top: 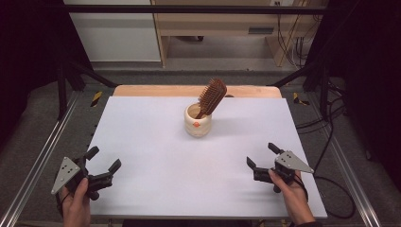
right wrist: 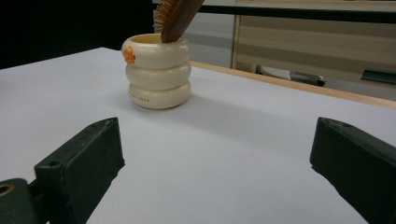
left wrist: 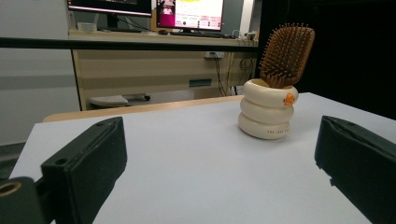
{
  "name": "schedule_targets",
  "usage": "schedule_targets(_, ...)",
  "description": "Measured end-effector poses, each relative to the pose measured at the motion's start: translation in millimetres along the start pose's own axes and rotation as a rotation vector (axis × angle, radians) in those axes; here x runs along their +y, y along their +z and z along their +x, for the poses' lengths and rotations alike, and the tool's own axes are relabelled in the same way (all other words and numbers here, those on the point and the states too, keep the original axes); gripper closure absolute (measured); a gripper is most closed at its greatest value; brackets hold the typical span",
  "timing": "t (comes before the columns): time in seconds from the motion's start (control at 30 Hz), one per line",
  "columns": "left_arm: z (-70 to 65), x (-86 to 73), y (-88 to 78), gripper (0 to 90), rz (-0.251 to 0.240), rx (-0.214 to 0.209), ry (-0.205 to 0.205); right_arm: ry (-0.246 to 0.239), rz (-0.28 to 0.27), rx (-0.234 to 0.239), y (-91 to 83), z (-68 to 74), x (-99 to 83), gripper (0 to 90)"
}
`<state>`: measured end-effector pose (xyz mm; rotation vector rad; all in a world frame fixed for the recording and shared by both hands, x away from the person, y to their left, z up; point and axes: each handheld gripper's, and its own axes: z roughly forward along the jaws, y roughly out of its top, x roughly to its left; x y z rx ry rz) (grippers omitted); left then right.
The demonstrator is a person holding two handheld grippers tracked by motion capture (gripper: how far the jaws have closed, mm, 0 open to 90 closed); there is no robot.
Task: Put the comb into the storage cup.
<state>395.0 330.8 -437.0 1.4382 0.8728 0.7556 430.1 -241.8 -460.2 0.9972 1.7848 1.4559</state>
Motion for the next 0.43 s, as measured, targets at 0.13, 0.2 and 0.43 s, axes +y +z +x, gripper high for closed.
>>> schedule_targets(0.13, -0.1, -0.1, 0.5, 2.4, 0.002, -0.003, -0.002, 0.009, 0.004, -0.002, 5.8, 2.8, 3.3, 3.0)
schedule_targets(0.2, 0.0, 0.0, 1.0, 2.4, 0.0, -0.003, -0.005, 0.016, 0.002, -0.006, 9.1, 4.2, 5.5, 3.1)
schedule_targets(0.43, 0.5, 0.0, 1.9, 2.4, 0.006, -0.004, -0.012, 0.008, 0.021, -0.013, 19.7, 7.7, 7.4, 3.7)
